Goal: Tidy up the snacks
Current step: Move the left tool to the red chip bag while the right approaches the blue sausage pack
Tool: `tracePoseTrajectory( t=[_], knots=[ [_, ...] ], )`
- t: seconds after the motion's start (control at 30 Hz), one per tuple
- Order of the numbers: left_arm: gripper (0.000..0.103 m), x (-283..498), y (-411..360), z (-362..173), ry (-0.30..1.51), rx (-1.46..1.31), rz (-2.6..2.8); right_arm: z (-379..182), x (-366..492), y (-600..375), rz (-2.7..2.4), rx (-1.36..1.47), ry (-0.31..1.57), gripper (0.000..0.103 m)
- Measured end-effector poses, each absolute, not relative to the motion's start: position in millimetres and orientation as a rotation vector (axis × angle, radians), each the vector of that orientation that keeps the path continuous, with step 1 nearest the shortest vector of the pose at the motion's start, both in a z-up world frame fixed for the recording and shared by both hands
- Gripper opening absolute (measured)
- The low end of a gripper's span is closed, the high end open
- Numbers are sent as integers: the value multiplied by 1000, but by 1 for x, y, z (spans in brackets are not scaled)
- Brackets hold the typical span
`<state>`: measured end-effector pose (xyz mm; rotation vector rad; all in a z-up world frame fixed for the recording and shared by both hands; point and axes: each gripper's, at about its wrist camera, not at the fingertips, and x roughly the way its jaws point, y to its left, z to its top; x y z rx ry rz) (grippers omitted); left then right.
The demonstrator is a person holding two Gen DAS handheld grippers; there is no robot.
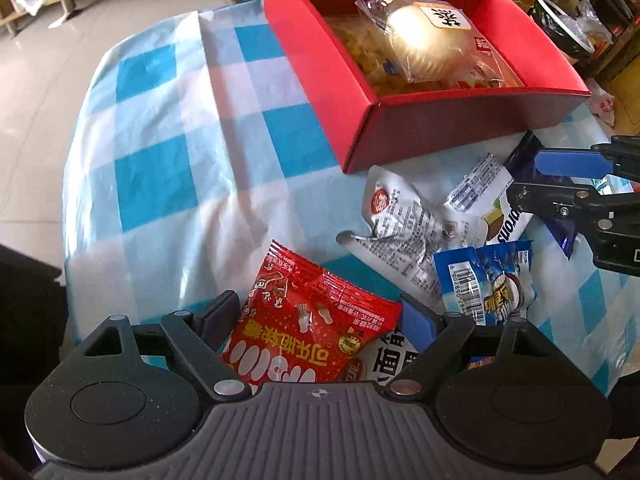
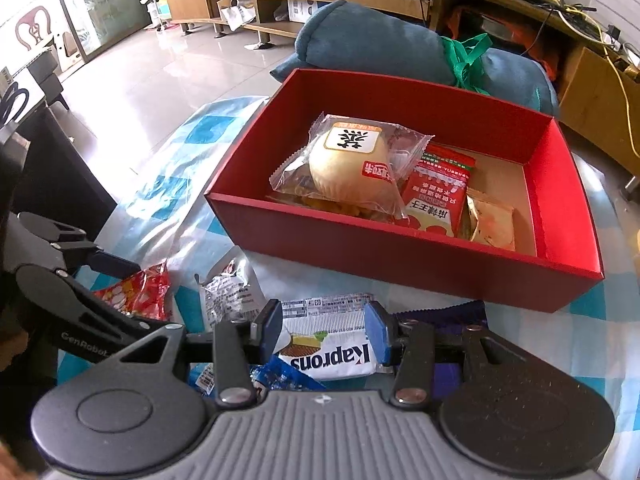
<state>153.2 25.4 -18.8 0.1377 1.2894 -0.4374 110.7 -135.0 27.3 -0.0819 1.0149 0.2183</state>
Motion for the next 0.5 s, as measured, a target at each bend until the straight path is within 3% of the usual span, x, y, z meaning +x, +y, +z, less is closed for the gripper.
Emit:
tracePoseTrajectory(
  t=[0.37,0.5],
  knots=[
    [93,144,39,-19,1322,137,-470,25,97,-138,237,-80,1036,41],
    [84,138,42,-16,1299,130,-466,22,93,-135,263,-98,1046,41]
  ],
)
